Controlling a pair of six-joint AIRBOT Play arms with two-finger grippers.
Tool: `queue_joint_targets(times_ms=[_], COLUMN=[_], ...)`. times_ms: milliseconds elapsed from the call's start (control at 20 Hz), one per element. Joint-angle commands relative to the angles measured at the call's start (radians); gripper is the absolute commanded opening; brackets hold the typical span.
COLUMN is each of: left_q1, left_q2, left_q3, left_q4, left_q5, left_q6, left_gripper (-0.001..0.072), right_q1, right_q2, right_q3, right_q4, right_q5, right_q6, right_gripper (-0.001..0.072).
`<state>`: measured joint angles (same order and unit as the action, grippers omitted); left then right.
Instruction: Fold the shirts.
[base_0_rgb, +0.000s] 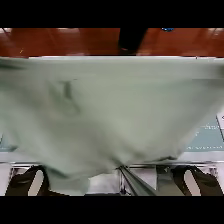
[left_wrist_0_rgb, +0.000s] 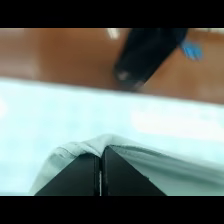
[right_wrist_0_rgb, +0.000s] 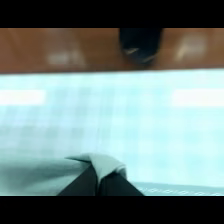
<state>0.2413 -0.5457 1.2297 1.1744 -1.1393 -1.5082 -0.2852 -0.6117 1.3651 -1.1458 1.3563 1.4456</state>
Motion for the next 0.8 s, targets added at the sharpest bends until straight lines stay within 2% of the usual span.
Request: queue_joint_targets(times_ms=[0,150,300,400,550,650,750], left_q1=[-0.026,-0.068,-0.106,-0.124,-0.14,-0.142,-0.14], left_q2=[-0.237,-0.54,-0.855,-1.015,-1.151,-1.176,-1.175], left_q3=[-0.15,-0.084,0.106,0.229,0.337,0.343,0.344], left_q4=[-0.126,-0.129,-0.128,-0.128,-0.128,-0.128,-0.127], left_q5=[0.193,0.344,0.357,0.346,0.343,0.339,0.249], left_q6=[0.057,0.056,0.06,0.006,-0.084,-0.095,-0.085], left_gripper=[0.0013,0.0013,0.0013,0.0013,0.0013,0.0013,0.0014], right_q1=[0.001,0.001,0.009,0.022,0.046,0.059,0.06], right_q2=[-0.225,-0.506,-0.814,-0.996,-1.164,-1.205,-1.209], right_q3=[-0.133,-0.111,0.026,0.163,0.304,0.324,0.324], right_q4=[0.112,0.235,0.367,0.373,0.369,0.364,0.323], right_q5=[-0.15,-0.3,-0.337,-0.345,-0.344,-0.334,-0.298], right_q6=[-0.096,-0.159,-0.21,-0.203,-0.167,-0.161,-0.162], right_gripper=[0.0035,0.0035,0.0034,0.0035,0.0035,0.0035,0.0035])
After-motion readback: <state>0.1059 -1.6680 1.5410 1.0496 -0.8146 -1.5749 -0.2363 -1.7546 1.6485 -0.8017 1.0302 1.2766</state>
